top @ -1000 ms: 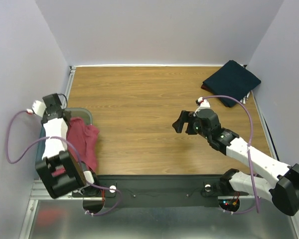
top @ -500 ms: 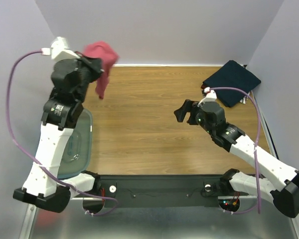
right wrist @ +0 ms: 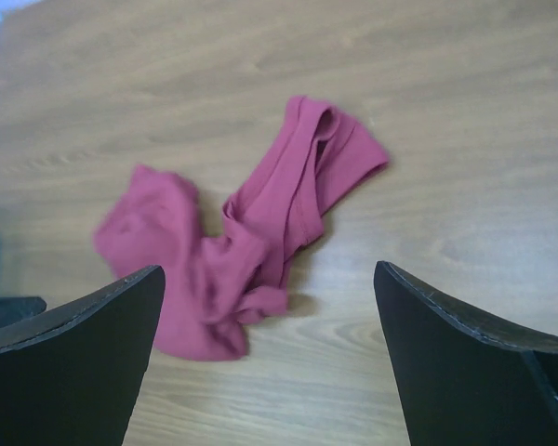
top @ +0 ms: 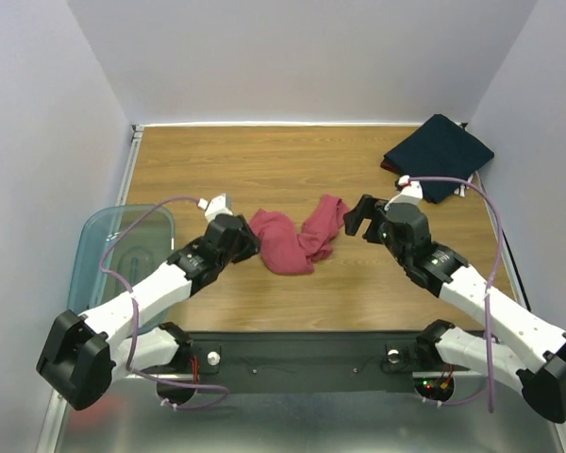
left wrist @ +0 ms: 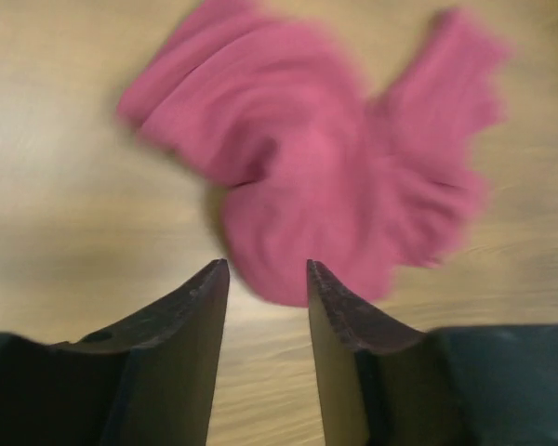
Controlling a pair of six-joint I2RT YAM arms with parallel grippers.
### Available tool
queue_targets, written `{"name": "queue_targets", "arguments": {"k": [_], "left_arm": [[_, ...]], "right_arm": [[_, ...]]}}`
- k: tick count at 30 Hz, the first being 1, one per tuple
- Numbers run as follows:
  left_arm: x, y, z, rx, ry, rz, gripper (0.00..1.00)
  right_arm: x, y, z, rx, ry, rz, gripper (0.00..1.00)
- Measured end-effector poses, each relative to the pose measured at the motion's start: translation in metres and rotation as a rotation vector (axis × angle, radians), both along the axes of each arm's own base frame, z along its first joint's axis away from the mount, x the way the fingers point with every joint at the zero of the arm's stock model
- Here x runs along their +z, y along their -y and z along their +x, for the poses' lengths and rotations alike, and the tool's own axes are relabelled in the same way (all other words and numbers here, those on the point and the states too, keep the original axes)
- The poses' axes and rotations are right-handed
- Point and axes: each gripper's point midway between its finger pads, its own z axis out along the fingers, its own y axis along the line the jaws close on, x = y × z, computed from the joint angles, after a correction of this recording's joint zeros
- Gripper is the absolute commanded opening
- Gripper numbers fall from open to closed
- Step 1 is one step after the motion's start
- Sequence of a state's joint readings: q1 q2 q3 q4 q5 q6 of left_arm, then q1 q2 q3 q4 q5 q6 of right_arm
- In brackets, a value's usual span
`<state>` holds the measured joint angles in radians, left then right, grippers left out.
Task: Fold and stack the tank tops
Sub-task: Move the tank top to the center of the board, then flatten the tank top out
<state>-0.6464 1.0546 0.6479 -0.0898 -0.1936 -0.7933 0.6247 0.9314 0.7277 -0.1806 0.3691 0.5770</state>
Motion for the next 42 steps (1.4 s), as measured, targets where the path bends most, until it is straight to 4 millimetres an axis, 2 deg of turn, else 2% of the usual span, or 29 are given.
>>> {"name": "queue_targets", "arguments": {"k": [2, 3, 5, 9, 12, 13, 16, 18, 22, 25, 29, 33, 36, 39, 42], "left_arm": [[-0.029, -0.009, -0.013, 0.008, -0.054, 0.025, 0.51], [-0.034, -0.012, -0.017, 0.013, -0.062, 0.023, 0.51], [-0.025, -0.011, -0.014, 0.023, -0.029, -0.002, 0.49], [0.001, 0.001, 0.005, 0.027, 0.052, -0.054, 0.46], [-0.005, 0.015, 0.016, -0.007, 0.046, -0.047, 0.46], [-0.012, 0.019, 0.019, -0.026, 0.029, -0.029, 0.47], [-0.032, 0.032, 0.027, -0.076, -0.021, 0.028, 0.47], [-0.036, 0.042, 0.035, -0.109, -0.029, 0.057, 0.47], [-0.019, 0.064, 0.051, -0.164, 0.015, 0.071, 0.45], [-0.01, 0.07, 0.054, -0.176, 0.043, 0.064, 0.45], [-0.012, 0.07, 0.052, -0.178, 0.036, 0.072, 0.45], [-0.013, 0.067, 0.054, -0.167, 0.037, 0.086, 0.47], [-0.016, 0.066, 0.064, -0.141, 0.021, 0.131, 0.49], [-0.019, 0.07, 0.091, -0.08, 0.009, 0.198, 0.49], [-0.026, 0.064, 0.111, -0.009, -0.013, 0.268, 0.49]], "right_arm": [[-0.023, -0.001, -0.002, 0.005, -0.055, -0.021, 1.0], [-0.036, -0.003, -0.003, 0.009, -0.087, -0.03, 1.0], [-0.061, -0.005, -0.007, 0.02, -0.156, -0.05, 0.98], [-0.099, -0.012, -0.012, 0.04, -0.259, -0.066, 0.93], [-0.114, -0.018, -0.016, 0.058, -0.298, -0.043, 0.91], [-0.118, -0.019, -0.018, 0.061, -0.306, -0.037, 0.9], [-0.124, -0.023, -0.018, 0.063, -0.322, -0.018, 0.86], [-0.124, -0.027, -0.016, 0.066, -0.321, -0.002, 0.81], [-0.118, -0.034, -0.012, 0.072, -0.3, 0.04, 0.66], [-0.113, -0.041, -0.008, 0.078, -0.293, 0.062, 0.56], [-0.116, -0.057, 0.001, 0.097, -0.304, 0.08, 0.54], [-0.13, -0.068, 0.002, 0.11, -0.338, 0.071, 0.54], [-0.138, -0.068, 0.002, 0.101, -0.358, 0.067, 0.45], [-0.14, -0.069, 0.004, 0.092, -0.364, 0.067, 0.28], [-0.14, -0.069, 0.006, 0.086, -0.361, 0.07, 0.17]]}}
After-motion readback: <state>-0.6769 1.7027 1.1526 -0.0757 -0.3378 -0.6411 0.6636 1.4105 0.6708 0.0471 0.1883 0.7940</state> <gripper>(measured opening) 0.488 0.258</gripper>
